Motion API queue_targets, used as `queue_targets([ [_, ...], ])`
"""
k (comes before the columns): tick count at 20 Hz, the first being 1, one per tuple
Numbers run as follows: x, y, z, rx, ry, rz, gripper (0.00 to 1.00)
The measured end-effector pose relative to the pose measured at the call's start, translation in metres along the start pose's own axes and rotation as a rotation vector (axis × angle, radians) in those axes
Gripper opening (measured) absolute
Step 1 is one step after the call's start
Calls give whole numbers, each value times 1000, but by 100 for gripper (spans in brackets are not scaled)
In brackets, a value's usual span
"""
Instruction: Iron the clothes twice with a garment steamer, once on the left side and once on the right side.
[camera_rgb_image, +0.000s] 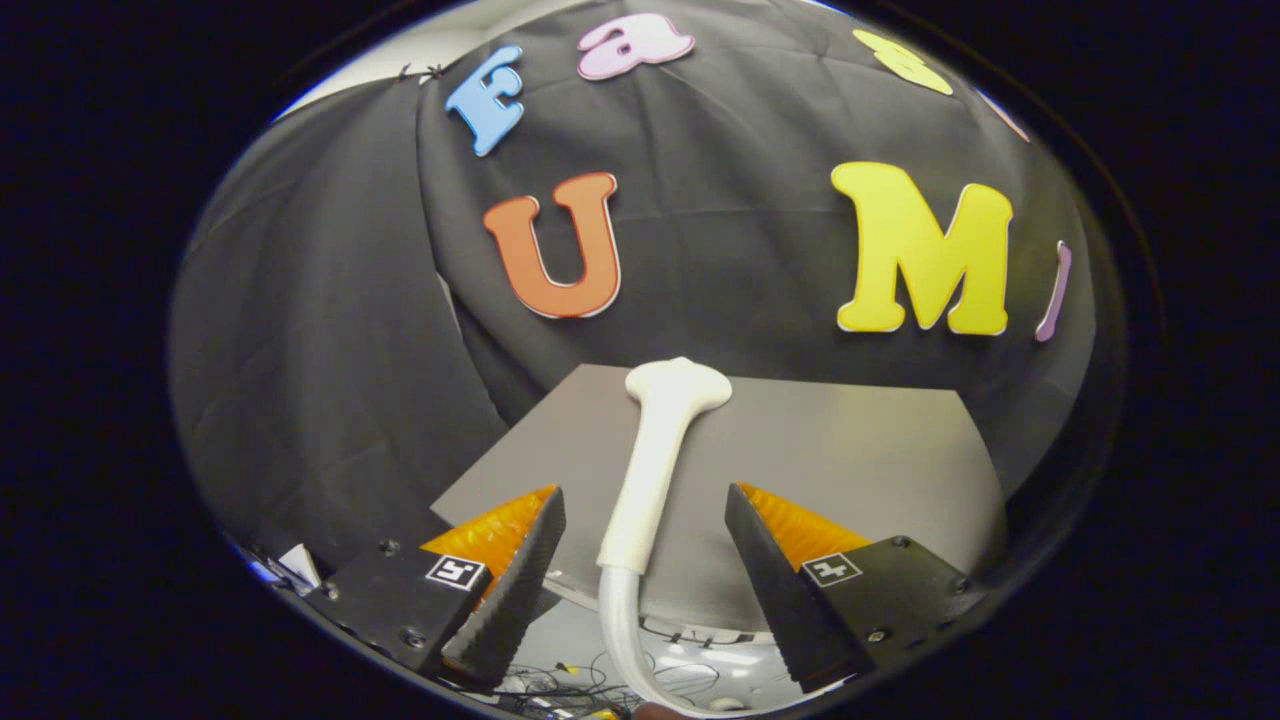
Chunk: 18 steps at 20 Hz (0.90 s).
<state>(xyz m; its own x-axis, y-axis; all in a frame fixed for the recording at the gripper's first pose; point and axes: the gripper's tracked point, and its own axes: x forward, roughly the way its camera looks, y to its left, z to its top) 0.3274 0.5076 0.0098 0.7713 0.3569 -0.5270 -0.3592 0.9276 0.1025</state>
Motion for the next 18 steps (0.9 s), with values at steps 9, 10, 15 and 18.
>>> queue_targets([
  [9,68,-16,-13,29,144,-168,87],
  [10,73,-16,-14,25,154,-182,85],
  [15,85,-9,-24,2,200,-192,68],
  [18,82,-2,-21,25,186,-194,49],
])
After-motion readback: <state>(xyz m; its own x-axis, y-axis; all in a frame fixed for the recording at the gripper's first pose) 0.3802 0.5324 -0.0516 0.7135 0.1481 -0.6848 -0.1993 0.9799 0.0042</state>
